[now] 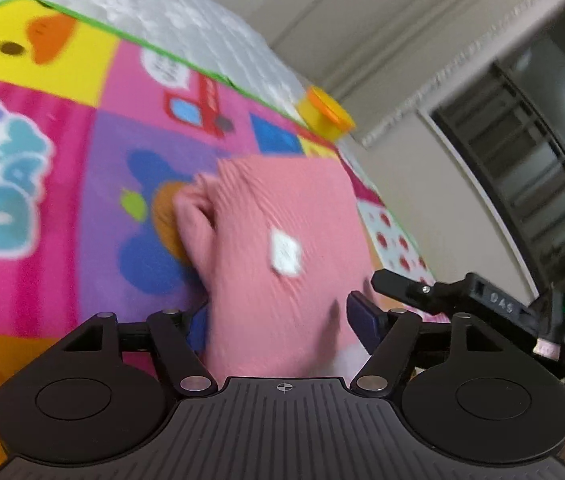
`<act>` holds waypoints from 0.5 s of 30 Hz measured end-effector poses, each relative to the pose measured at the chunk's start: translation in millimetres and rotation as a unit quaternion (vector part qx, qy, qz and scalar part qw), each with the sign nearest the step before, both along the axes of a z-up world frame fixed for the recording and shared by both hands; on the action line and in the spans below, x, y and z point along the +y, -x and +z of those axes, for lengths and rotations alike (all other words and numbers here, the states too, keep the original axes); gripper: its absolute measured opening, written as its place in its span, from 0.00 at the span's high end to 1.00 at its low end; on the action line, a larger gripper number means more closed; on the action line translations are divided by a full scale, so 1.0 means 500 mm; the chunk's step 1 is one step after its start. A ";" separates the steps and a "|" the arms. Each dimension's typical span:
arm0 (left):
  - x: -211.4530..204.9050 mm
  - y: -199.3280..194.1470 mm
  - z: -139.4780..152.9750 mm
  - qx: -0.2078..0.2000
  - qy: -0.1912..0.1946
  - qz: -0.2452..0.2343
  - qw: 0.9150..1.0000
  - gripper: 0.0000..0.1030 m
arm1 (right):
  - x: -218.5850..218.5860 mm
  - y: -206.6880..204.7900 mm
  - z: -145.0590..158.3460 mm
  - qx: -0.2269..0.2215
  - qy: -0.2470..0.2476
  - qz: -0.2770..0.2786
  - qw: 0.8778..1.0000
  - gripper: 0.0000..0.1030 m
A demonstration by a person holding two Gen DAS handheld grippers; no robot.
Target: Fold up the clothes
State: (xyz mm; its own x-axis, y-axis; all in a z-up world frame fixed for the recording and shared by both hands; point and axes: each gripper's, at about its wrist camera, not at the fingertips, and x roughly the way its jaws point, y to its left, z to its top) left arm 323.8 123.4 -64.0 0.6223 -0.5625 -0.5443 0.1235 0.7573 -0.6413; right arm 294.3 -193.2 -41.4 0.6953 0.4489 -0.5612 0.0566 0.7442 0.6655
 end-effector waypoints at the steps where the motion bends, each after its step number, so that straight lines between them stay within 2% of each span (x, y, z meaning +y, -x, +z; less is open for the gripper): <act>1: 0.009 0.000 0.001 0.000 -0.004 0.010 1.000 0.24 | 0.012 -0.007 0.007 -0.012 0.011 0.001 1.000 0.68; 3: 0.021 -0.003 -0.002 0.004 -0.012 0.024 1.000 0.24 | 0.037 -0.006 0.036 -0.047 0.060 0.020 0.997 0.87; 4: 0.025 -0.005 -0.005 0.008 -0.017 0.029 0.999 0.24 | 0.050 0.003 0.053 -0.067 0.086 0.035 0.993 0.91; 8: 0.033 -0.009 -0.008 0.013 -0.019 0.038 0.999 0.23 | 0.091 0.051 0.103 -0.117 0.151 0.094 0.977 0.97; 11: 0.035 -0.009 -0.007 0.012 -0.019 0.039 0.999 0.21 | 0.106 0.072 0.095 -0.097 0.142 0.124 0.977 0.99; 15: 0.042 -0.007 -0.004 0.009 -0.016 0.048 0.999 0.21 | 0.131 0.079 0.042 -0.044 0.144 0.149 0.977 0.99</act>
State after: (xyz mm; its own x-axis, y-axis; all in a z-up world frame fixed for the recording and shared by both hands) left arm 327.2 144.2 -65.8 0.6619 -0.4826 -0.5736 0.0375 0.7855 -0.6177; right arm 254.8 -127.5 -20.3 0.6082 0.4715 -0.6386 -0.2397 0.8760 0.4185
